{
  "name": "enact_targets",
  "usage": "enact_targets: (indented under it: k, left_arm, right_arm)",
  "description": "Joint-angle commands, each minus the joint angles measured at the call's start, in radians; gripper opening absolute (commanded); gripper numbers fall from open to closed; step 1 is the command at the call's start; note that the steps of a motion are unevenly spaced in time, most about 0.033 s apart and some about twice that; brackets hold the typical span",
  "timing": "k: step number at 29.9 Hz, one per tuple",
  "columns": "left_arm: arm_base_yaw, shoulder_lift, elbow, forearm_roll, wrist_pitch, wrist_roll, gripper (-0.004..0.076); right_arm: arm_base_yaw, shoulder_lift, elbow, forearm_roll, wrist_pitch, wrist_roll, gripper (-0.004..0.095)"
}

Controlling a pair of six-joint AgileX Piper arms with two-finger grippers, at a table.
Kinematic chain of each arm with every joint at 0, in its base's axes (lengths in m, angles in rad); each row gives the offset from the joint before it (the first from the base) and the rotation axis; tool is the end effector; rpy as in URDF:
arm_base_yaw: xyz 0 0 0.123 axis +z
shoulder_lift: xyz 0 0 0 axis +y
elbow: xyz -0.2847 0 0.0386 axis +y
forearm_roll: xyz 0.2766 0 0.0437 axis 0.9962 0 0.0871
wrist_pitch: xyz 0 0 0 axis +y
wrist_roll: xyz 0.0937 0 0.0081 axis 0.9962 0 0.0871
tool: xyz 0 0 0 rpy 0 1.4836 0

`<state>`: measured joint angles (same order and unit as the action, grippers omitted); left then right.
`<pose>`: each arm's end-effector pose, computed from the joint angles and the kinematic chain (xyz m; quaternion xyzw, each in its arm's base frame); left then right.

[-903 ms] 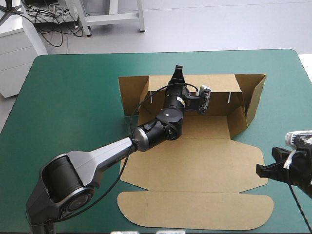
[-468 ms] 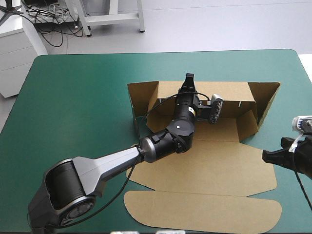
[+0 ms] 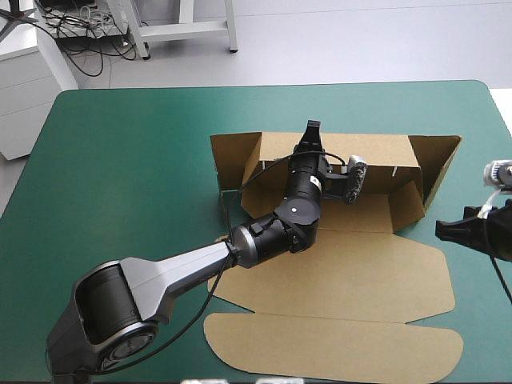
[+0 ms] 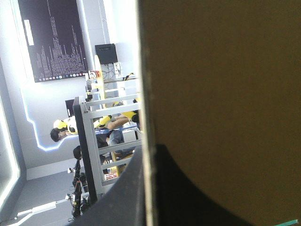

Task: Fold the box

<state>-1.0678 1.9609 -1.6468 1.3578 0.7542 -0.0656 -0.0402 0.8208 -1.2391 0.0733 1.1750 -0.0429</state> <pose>0.2886 -0.3939 0.2991 0.6322 0.5028 0.3379 0.4831 0.1429 0.0006 0.4517 -0.0032 0.8996 0.0185 0.4364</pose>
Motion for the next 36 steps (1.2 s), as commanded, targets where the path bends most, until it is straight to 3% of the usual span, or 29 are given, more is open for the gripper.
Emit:
enact_targets:
  k: [1,6,10,22,28,36]
  left_arm:
    - [-0.011,-0.049,-0.028,0.064,-0.015,-0.009,-0.0010]
    - [-0.011,-0.049,-0.028,0.076,-0.030,-0.009,-0.0010]
    - [-0.011,-0.049,-0.028,0.101,-0.037,-0.009,-0.0010]
    - [-0.011,-0.049,-0.028,0.107,-0.037,-0.010,-0.0010]
    - [-0.011,-0.049,-0.028,0.105,-0.037,-0.018,-0.0010]
    - [-0.011,-0.049,-0.028,0.105,-0.037,-0.076,-0.0010]
  right_arm:
    - [0.000,0.052,-0.125,-0.008,-0.010,-0.003,0.0385]
    - [0.000,0.134,-0.277,-0.049,0.067,0.043,0.0528]
    - [0.000,0.225,-0.364,-0.086,0.078,0.103,0.0582]
    - [0.000,0.576,-0.581,-0.096,0.043,0.140,0.0585]
    - [-0.004,0.745,-0.683,-0.160,-0.062,0.235,0.0585]
    - [-0.063,0.938,-0.819,-0.124,-0.035,0.219,0.0585]
